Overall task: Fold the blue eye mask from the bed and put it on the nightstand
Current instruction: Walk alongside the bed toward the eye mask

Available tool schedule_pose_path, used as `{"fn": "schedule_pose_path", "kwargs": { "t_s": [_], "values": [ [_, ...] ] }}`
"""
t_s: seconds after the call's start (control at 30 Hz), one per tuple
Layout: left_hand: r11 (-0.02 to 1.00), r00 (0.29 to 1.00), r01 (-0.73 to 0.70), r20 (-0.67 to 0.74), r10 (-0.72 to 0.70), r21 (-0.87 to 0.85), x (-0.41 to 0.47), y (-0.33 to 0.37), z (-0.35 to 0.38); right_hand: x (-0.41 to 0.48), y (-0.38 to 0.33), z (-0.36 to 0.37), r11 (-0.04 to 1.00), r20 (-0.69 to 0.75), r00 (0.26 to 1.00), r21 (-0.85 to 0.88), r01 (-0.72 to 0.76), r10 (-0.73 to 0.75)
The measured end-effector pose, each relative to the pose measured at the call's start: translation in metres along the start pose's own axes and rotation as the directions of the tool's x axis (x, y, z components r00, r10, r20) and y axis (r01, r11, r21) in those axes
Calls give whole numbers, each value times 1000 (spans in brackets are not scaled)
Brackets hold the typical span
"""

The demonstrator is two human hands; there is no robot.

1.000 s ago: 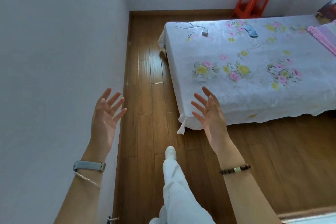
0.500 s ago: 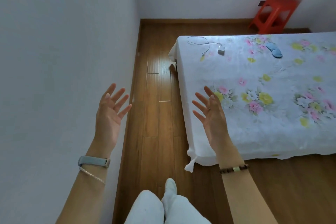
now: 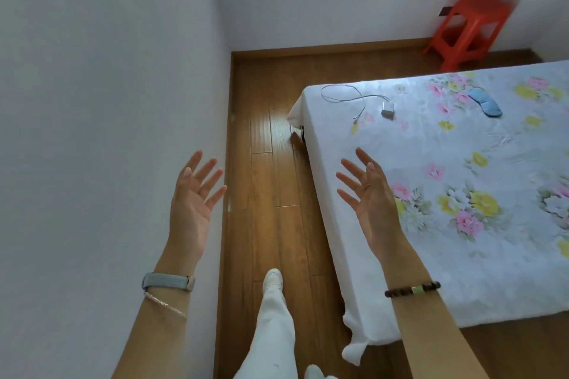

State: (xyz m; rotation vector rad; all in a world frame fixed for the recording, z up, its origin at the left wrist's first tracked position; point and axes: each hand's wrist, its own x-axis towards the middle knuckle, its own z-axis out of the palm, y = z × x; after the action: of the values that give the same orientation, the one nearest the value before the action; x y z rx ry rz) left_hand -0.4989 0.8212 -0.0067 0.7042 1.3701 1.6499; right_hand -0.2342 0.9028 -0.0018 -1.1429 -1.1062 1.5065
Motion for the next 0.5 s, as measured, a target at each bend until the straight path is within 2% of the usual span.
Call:
{"fn": "schedule_pose_path", "kwargs": {
  "t_s": [0.5],
  "values": [
    [999, 994, 38, 98, -37, -3, 233, 22, 16, 197, -19, 71, 1000, -86, 996, 4, -15, 15]
  ]
}}
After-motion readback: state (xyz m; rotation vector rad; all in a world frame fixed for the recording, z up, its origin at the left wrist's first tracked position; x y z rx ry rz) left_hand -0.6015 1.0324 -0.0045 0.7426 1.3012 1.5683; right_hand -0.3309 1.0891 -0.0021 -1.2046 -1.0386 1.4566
